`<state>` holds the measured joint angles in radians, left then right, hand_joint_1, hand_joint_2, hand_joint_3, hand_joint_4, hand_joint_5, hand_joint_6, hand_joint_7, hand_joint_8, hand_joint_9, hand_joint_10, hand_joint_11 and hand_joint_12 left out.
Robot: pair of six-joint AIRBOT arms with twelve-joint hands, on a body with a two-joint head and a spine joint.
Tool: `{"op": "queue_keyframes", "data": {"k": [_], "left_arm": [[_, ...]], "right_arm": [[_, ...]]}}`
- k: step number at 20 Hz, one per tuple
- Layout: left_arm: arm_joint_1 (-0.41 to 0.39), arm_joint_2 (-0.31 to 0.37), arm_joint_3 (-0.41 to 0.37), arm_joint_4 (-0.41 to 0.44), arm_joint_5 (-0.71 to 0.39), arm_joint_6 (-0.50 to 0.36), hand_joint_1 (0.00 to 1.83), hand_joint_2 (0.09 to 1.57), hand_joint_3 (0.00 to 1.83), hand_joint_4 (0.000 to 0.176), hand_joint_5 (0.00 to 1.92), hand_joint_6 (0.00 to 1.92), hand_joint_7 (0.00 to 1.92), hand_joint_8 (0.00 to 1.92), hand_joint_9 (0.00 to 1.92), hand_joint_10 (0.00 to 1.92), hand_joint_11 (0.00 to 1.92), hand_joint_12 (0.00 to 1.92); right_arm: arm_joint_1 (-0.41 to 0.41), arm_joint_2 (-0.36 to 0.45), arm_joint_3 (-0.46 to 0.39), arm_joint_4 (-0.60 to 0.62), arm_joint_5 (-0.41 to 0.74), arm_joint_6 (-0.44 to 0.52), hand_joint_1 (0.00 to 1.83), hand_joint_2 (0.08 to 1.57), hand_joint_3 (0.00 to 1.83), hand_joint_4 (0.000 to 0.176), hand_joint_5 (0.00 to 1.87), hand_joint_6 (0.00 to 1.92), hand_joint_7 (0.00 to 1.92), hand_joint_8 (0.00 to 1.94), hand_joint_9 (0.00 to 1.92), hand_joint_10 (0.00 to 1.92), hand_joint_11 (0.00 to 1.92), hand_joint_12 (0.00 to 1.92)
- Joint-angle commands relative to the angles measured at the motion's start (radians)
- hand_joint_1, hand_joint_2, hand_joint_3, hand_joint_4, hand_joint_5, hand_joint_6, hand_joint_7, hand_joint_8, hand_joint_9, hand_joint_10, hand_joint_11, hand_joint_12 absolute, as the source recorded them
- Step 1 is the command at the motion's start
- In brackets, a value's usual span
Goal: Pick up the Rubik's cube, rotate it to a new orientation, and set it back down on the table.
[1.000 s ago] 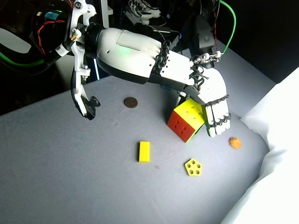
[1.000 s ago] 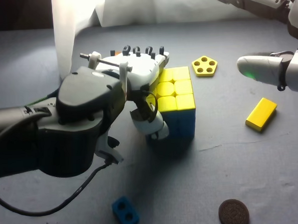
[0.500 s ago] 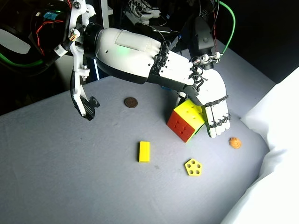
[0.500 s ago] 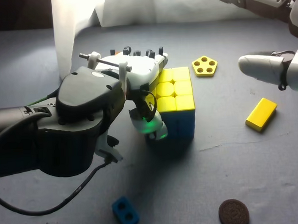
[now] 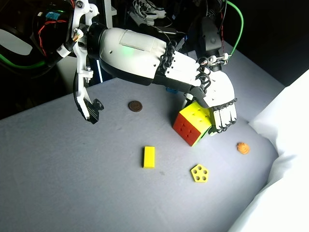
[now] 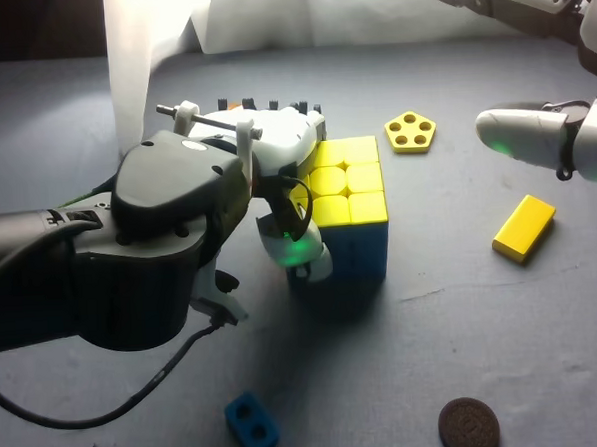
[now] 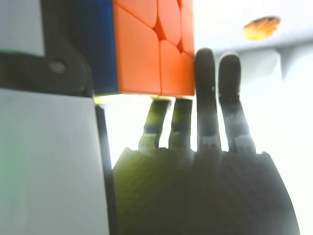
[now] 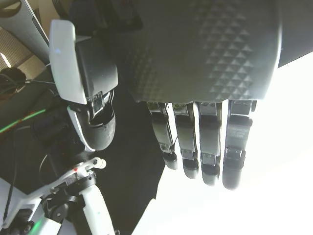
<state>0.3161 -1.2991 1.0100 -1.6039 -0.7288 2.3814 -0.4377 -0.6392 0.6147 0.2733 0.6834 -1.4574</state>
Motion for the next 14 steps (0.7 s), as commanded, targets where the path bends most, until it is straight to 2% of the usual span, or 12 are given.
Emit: {"op": "queue_keyframes", "data": {"k": [1,3,4,5,7,10,14], "left_arm": [[-0.014,0.010,-0.008,0.036,-0.010,0.017,1.17,1.04,0.00,0.000,0.25,1.46,0.10,1.68,0.08,1.73,0.01,1.81],[-0.028,0.023,-0.024,0.021,-0.010,0.036,1.17,1.06,0.00,0.000,0.22,1.39,0.11,1.60,0.10,1.66,0.02,1.78],[-0.039,0.035,-0.040,0.000,-0.010,0.059,1.13,1.06,0.00,0.000,0.18,1.45,0.08,1.59,0.07,1.65,0.01,1.76],[-0.048,0.047,-0.055,-0.017,-0.010,0.079,1.13,1.05,0.00,0.000,0.19,1.44,0.08,1.60,0.07,1.66,0.00,1.78],[-0.066,0.067,-0.082,-0.041,-0.011,0.104,1.16,1.05,0.00,0.000,0.17,1.45,0.06,1.62,0.05,1.67,0.00,1.79],[-0.106,0.095,-0.120,-0.094,-0.011,0.160,1.10,1.03,0.00,0.000,0.15,1.50,0.06,1.64,0.07,1.68,0.03,1.76],[-0.169,0.118,-0.158,-0.153,-0.011,0.208,1.13,1.07,0.01,0.000,0.11,1.54,0.01,1.64,0.02,1.71,0.00,1.78]], "right_arm": [[0.007,0.004,-0.001,-0.018,0.123,-0.001,0.00,1.33,0.00,0.000,0.09,0.00,0.16,0.00,0.18,0.00,0.00,0.52],[0.004,0.004,-0.001,-0.020,0.124,-0.001,0.00,1.33,0.00,0.000,0.10,0.00,0.17,0.00,0.21,0.01,0.00,0.62],[0.001,0.004,-0.001,-0.020,0.124,-0.001,0.00,1.33,0.00,0.000,0.10,0.00,0.16,0.00,0.20,0.00,0.00,0.60],[-0.002,0.004,-0.001,-0.020,0.124,-0.003,0.00,1.33,0.00,0.000,0.10,0.00,0.16,0.00,0.19,0.00,0.00,0.56],[-0.010,0.004,-0.004,-0.020,0.124,-0.031,0.00,1.33,0.00,0.000,0.10,0.00,0.18,0.00,0.21,0.01,0.00,0.62],[-0.024,0.004,-0.011,-0.019,0.124,-0.044,0.00,1.33,0.00,0.000,0.09,0.00,0.17,0.00,0.21,0.00,0.00,0.61],[-0.021,0.004,-0.012,0.003,0.132,-0.049,0.00,1.33,0.00,0.000,0.11,0.01,0.20,0.00,0.24,0.01,0.00,0.72]]}}
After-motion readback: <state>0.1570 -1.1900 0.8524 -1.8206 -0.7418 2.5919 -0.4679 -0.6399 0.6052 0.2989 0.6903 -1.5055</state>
